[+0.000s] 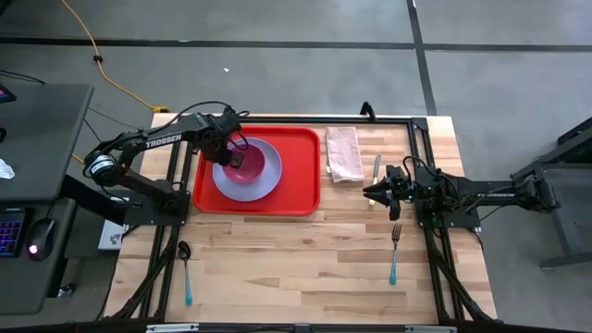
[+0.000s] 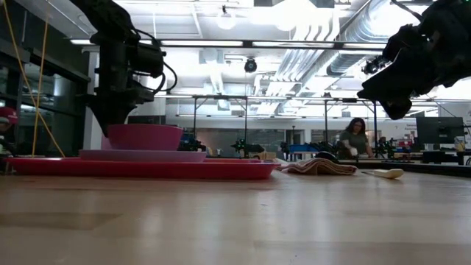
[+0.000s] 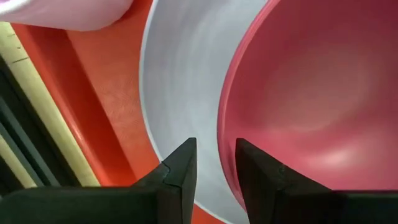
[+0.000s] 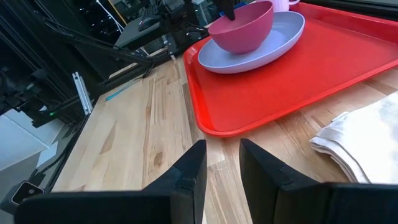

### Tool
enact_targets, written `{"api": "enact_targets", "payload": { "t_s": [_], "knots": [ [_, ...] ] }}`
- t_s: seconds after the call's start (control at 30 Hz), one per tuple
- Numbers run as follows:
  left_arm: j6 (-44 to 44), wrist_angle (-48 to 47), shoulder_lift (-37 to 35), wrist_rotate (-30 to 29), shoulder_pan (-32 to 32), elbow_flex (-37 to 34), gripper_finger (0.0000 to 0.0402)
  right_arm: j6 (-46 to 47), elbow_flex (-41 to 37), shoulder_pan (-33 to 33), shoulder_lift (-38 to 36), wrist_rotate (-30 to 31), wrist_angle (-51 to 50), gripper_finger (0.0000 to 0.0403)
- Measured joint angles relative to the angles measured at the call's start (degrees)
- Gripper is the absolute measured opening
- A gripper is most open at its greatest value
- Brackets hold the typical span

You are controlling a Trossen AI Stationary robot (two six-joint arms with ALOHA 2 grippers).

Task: Set up tray
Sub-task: Put the white table napkin on the red serving tray to the right of the purple plate

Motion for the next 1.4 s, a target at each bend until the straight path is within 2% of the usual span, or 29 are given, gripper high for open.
{"api": "enact_targets", "payload": {
  "t_s": [0.33,0.6,0.73,1.0,1.07,1.2,1.4],
  "knots": [
    [-1.7,0.1,-2.4,1.3,-0.1,0.0,0.0138,-0.1,0.0,0.0,0.0,0.0,0.0,0.0073],
    [-4.6,0.0,-8.8,1.6,-0.1,0.0,0.0138,-0.7,0.0,0.0,0.0,-0.2,0.0,0.0073],
    [-6.9,-0.3,-12.5,4.8,-0.1,0.5,0.0138,-1.0,0.0,0.0,0.0,-0.2,0.0,0.0073],
    [-9.2,-2.6,-16.5,12.5,-0.5,9.6,0.0138,-1.4,0.0,0.0,0.0,-0.2,0.0,0.0073],
    [-10.5,-2.7,-16.6,12.9,-1.9,12.7,0.0138,-1.7,0.0,0.0,0.0,-0.2,0.0,0.0073],
    [-12.1,-2.5,-16.6,11.4,-5.8,19.1,0.0138,-2.0,0.0,0.0,0.0,-0.2,0.0,0.0073],
    [-16.6,-2.2,-16.6,6.0,-13.3,25.8,0.0138,-2.5,0.0,0.0,0.0,-0.2,0.0,0.0073]
  ]
}}
